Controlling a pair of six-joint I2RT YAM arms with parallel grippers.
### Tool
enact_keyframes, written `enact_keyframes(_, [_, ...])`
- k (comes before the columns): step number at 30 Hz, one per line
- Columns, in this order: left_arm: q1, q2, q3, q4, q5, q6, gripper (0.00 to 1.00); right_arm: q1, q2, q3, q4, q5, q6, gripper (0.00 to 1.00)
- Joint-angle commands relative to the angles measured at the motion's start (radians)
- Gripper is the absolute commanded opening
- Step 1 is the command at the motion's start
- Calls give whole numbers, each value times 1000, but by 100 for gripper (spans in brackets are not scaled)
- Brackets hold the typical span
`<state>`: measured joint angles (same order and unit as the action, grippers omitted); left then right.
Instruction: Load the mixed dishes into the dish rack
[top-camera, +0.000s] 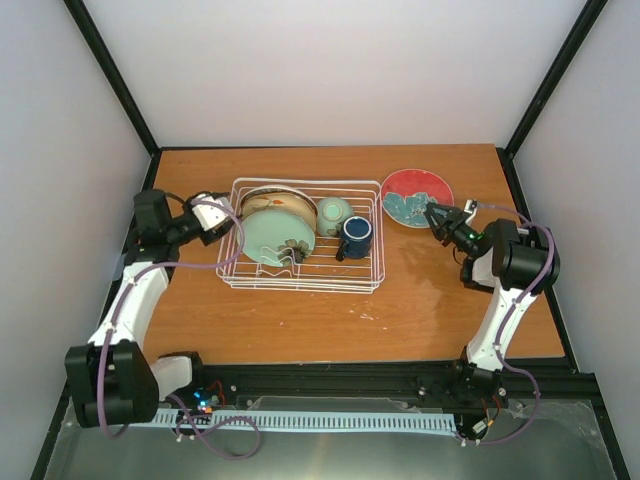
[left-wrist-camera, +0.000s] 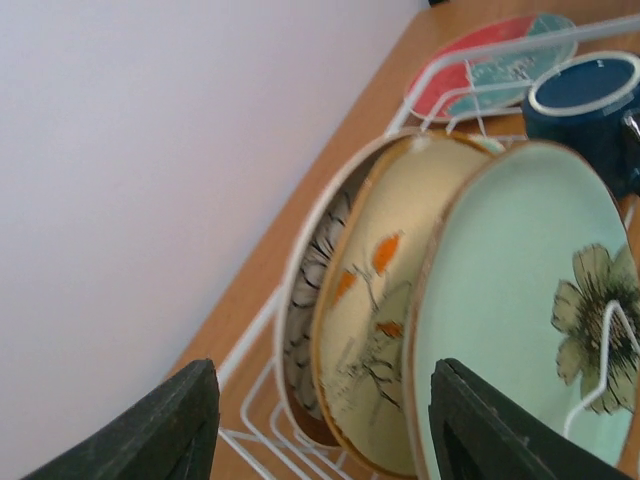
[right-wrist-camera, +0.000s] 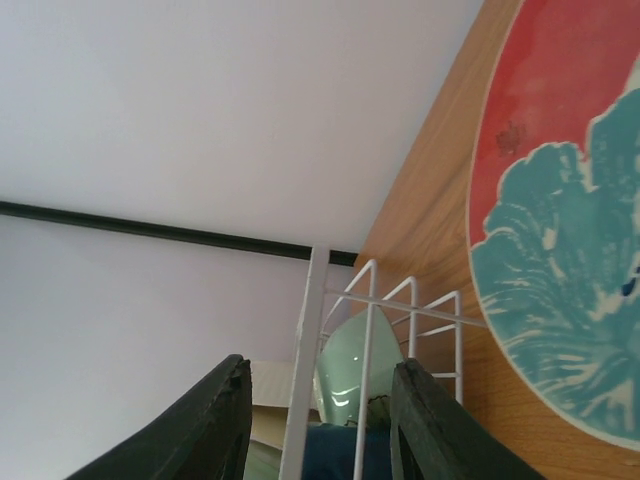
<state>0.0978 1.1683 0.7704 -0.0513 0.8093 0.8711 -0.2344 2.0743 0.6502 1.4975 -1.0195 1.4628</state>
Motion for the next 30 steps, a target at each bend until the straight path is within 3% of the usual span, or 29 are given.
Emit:
enact_keyframes(1, [-7, -86, 80, 25, 4, -89, 60, -28, 16, 4, 124, 29, -58, 37])
enact_keyframes(3, [-6, -104, 112, 57, 38, -152, 61, -38, -14, 1, 2, 35, -136, 37])
enact_keyframes(6, [-11, -97, 168, 121, 116, -252, 63, -38, -117, 18, -323, 65, -334, 37])
enact_keyframes(9, [-30, -56, 236, 159, 184, -338, 64, -33, -281, 107, -896, 172, -687, 37])
enact_keyframes(11, [-46, -9, 285, 177, 213, -393, 63, -17, -362, 216, -1280, 333, -874, 39])
enact_keyframes(13, [-74, 49, 340, 172, 217, -430, 63, -19, -377, 290, -1449, 419, -919, 40])
enact_keyframes(21, [-226, 287, 618, 0, 89, -388, 63, -28, -284, 480, -1729, 529, -937, 48])
enact_keyframes(24, [-246, 358, 703, -49, 77, -400, 64, -29, -245, 528, -1776, 555, -939, 55])
enact_keyframes(30, [-265, 429, 777, -91, 49, -402, 64, -29, -185, 576, -1787, 550, -922, 56])
